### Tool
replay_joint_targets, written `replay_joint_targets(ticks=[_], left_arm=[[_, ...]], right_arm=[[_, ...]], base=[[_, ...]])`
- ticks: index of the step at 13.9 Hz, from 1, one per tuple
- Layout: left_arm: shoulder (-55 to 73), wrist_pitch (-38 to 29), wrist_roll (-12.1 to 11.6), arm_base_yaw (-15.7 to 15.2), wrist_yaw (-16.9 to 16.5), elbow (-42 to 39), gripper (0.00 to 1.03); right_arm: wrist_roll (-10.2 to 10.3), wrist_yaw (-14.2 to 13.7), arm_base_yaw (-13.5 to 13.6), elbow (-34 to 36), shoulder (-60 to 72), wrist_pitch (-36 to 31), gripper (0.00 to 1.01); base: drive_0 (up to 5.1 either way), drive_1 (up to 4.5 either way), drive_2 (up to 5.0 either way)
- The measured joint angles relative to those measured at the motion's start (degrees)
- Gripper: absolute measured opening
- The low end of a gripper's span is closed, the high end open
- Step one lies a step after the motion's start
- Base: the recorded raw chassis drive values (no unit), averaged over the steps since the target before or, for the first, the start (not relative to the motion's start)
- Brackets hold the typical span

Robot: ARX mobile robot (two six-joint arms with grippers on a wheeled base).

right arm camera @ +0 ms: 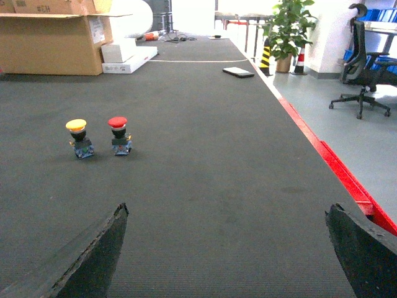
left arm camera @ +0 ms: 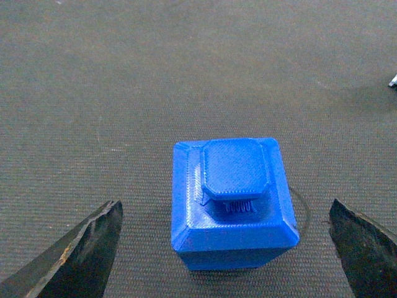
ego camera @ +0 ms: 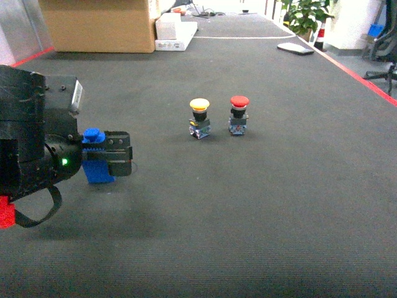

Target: Pick blue part to blue bin on bottom shelf

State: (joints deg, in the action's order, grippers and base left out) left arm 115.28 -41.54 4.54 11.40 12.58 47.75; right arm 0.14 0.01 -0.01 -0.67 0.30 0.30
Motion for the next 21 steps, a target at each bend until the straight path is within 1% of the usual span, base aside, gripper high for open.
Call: replay_joint_targets(ticks=[6,9,12,13,15,17,19,21], left_arm=[[5.81,1.11,-0.46,-1.97,-0.63,7.74,0.98],[8.50,1.70,-0.66,-2.19,-1.62,10.58,0.98],[10.19,2.05,-1.11,-2.16,-1.66,12.55,0.98],[10.58,2.10,-1.90,-2.05,-1.66,12.79,0.87],[10.97,2.29,-2.03,-2.05,-1.66,13.40,0.62],[10.97,2.51,-2.05,-2.05,-1.64,13.42,0.45],[10.97,1.55,-2.34,-2.05,-1.40,13.18,0.44],[7.85,-1.79,-2.45,-1.84,-0.83,7.34,0.44]], right_arm=[[0.00,0.00,0.00,0.00,0.00,0.00,0.98],[0.00,0.00,0.00,0.00,0.00,0.00,0.98],[0.00,0.00,0.00,0.00,0.00,0.00,0.98],[0.00,0.00,0.00,0.00,0.00,0.00,0.98],[0.00,0.00,0.00,0.00,0.00,0.00,0.98],[0.00,0.00,0.00,0.00,0.00,0.00,0.98],[0.00,0.00,0.00,0.00,0.00,0.00,0.98],[0.00,0.00,0.00,0.00,0.00,0.00,0.98]], base=[[0.0,0.00,0.0],[0.0,0.00,0.0],[0.0,0.00,0.0],[0.0,0.00,0.0],[0.0,0.00,0.0],[0.0,0.00,0.0],[0.0,0.00,0.0],[0.0,0.00,0.0]])
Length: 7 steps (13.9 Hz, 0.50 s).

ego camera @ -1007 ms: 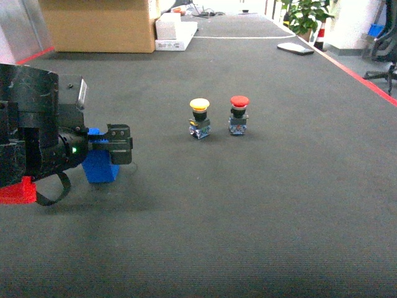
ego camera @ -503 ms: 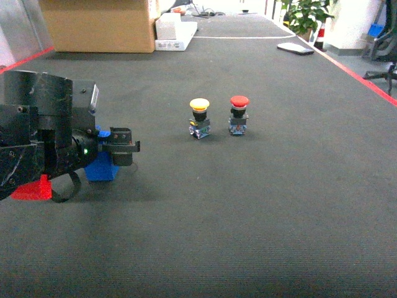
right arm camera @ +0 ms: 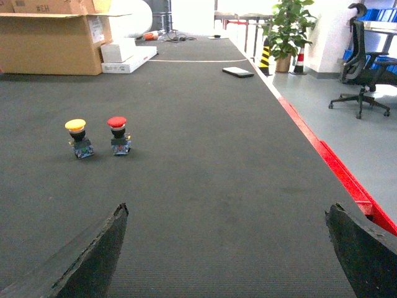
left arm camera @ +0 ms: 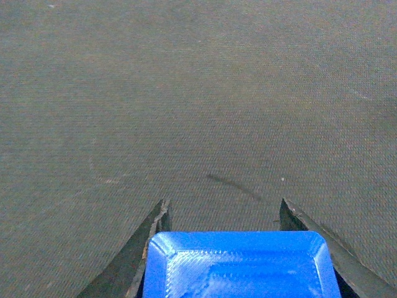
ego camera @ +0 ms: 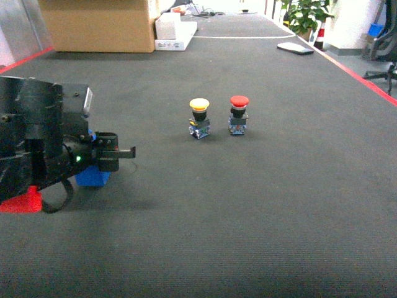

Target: Pick blue part to blue bin on bottom shelf

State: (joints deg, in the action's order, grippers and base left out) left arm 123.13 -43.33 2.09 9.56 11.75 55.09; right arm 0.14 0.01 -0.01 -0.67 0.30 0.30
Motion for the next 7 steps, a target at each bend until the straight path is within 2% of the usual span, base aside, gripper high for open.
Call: replay_joint_targets(ticks=[1,3,4,7], left_arm=[[-3.74,-2.40,0.00,0.17,0.17,-4.57,0.44],[-16.09,-2.05,0.04,0.42,-0.55,-13.14,0.44],[-24.94,0.46,0.04,0.42,-0.90,-17.44,0.44],[-52.72,13.66,-1.01,1.16,0.57,-26.29,0.44]], right_arm=[[0.00,0.00,0.00,0.00,0.00,0.00,0.98],[0.00,0.00,0.00,0.00,0.00,-0.02,0.98],[0.00,0.00,0.00,0.00,0.00,0.02,0.98],[0.00,0.00,0.00,0.00,0.00,0.00,0.98]], base=[[0.0,0.00,0.0],[0.0,0.00,0.0],[0.0,0.00,0.0],[0.0,0.00,0.0]])
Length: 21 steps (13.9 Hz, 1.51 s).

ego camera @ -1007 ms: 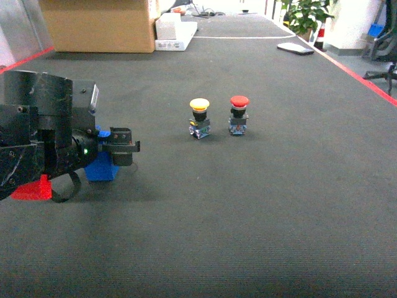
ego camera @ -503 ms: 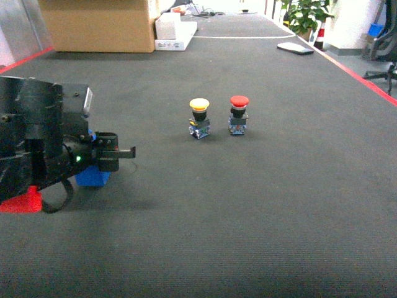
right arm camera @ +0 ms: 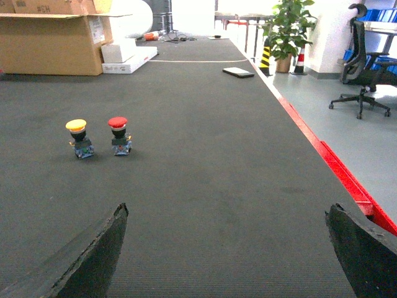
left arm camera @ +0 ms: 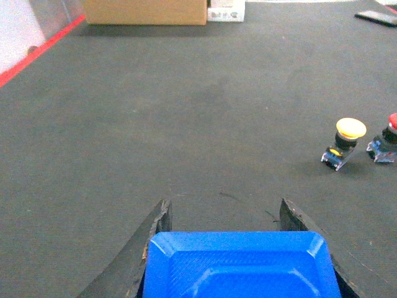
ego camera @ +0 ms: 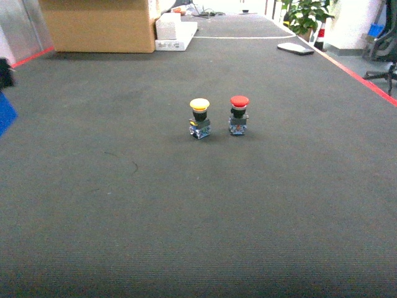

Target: Pick blue part to blue bin on bottom shelf

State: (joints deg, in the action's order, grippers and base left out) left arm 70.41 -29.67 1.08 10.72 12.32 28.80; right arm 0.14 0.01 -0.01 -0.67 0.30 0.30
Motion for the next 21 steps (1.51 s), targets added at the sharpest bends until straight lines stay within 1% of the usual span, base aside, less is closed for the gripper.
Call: replay_joint_targets(ticks=[2,4,5,6,7,8,9,19,21], left_arm=[[-18.10,10.71,-0.02,3.91,3.56,-3.39,0.44],[-29.83,19.67,0.79,6.91,7.52,-6.78,0.44],[-35.47,24.81,1.84,8.83,10.21,-8.24,0.44],[-40.17,28.98,2.71,10.67,11.98,-8.81,0.44],[-43.87,30.99,2.97,11.23,13.05,-9.51,0.44],[-44.54,31.43,2.01,11.08,13.81,-10.01,0.44],[-44.13,31.61,1.46,10.84,13.90,-10.34,0.43],[-43.95,31.61,1.09,10.84,14.01,-10.43,0.43],[-43.95,31.58,1.03,10.84,14.01,-10.43,0.43]], right_arm=[[0.00,0.00,0.00,0.00,0.00,0.00,0.98],[0.00,0.00,0.00,0.00,0.00,0.00,0.98],[0.00,0.00,0.00,0.00,0.00,0.00,0.98],[0.00,0.00,0.00,0.00,0.00,0.00,0.98],[0.00,0.00,0.00,0.00,0.00,0.00,0.98],[0.00,-0.02,0.00,0.00,0.00,0.00,0.98],[0.00,0.00,0.00,0.00,0.00,0.00,0.98],[0.00,0.00,0.00,0.00,0.00,0.00,0.98],[0.00,0.00,0.00,0.00,0.00,0.00,0.98]], base=[[0.0,0.00,0.0],[0.0,0.00,0.0],[0.0,0.00,0.0],[0.0,0.00,0.0],[0.0,0.00,0.0],[0.0,0.00,0.0],[0.0,0.00,0.0],[0.0,0.00,0.0],[0.0,-1.34,1.4]])
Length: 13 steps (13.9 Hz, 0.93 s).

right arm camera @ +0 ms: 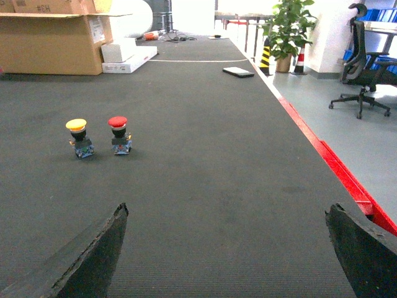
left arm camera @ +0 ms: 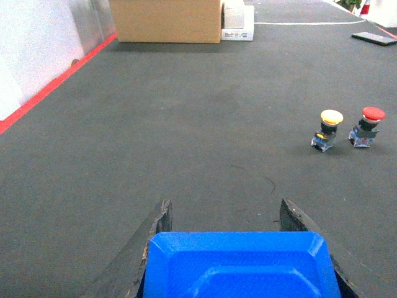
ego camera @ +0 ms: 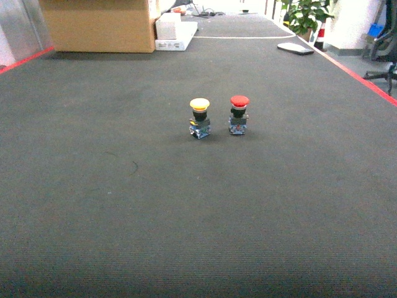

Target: Pick blue part to blue bin on bottom shelf

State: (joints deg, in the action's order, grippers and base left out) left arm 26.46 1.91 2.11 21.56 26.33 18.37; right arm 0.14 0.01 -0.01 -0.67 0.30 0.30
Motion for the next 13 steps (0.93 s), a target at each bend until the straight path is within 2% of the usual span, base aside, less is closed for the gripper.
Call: replay_joint_targets(ticks=[4,9,13], left_arm=[[0.11,0.07,0.00,0.00,0.00,0.00,0.43],[-0.20,0.11,-0.02,0.02,0.07,0.00,0.43],[-0.20,0.00,-0.02,-0.02,0.07,0.00,0.43]], right_arm=[[0.00,0.00,0.00,0.00,0.00,0.02,0.98],[0.00,0.00,0.00,0.00,0.00,-0.07,0.98],[0.00,0.00,0.00,0.00,0.00,0.02,0.98]], base=[[0.0,-3.78,3.8],[-0.1,-0.12,-0.1],[-1.9,-1.86,-1.9]])
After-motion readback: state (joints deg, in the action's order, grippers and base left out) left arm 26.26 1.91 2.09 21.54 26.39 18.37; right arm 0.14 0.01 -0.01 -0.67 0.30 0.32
